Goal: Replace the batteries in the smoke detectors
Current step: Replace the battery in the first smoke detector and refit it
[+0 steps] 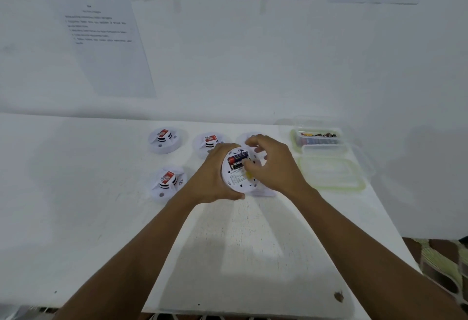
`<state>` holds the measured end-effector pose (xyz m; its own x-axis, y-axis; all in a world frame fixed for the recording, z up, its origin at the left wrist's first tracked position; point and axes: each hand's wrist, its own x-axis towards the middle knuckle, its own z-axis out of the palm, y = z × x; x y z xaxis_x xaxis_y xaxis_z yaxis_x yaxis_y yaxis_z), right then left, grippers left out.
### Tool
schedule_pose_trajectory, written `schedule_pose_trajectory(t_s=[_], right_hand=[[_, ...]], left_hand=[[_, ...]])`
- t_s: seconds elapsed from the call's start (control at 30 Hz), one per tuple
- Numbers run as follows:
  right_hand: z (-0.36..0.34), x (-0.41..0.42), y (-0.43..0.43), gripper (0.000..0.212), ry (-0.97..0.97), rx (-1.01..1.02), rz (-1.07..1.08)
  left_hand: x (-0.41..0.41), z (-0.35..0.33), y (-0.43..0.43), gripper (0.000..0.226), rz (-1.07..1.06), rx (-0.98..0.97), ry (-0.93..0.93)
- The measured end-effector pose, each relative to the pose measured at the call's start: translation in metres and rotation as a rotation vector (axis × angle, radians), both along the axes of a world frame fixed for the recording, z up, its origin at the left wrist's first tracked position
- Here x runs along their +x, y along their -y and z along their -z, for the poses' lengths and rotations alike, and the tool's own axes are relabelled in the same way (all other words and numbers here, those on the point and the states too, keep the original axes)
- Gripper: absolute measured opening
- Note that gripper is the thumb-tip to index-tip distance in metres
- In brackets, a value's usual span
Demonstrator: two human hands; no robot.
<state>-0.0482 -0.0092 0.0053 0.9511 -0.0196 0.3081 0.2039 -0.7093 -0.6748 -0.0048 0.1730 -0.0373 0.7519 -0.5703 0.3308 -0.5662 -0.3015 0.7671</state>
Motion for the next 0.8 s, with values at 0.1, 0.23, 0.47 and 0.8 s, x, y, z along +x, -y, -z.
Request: schedule_pose_trajectory(t_s=[0.1, 0.23, 0.47, 0.8], right_hand=[[-0.009, 0.000, -0.008, 0.052, -0.023, -0.010, 0.050], [-0.014, -0.003, -0.010, 0.056, -0.014, -0.071, 0.132], [-0.020, -0.008, -0.020, 0.050, 0.020, -0.108, 0.206], [-0.011, -0.011, -0.014, 0.036, 0.125, -0.086, 0.103]], left_hand=[[-0.002, -0.008, 0.016, 0.083, 0.017, 0.053, 0.049], [0.003, -0.004, 0.019, 0.080, 0.004, 0.115, 0.041], [0.008, -0.002, 0.025, 0.097, -0.067, 0.138, 0.136], [0.006, -0.004, 0.021, 0.078, -0.020, 0.118, 0.073]])
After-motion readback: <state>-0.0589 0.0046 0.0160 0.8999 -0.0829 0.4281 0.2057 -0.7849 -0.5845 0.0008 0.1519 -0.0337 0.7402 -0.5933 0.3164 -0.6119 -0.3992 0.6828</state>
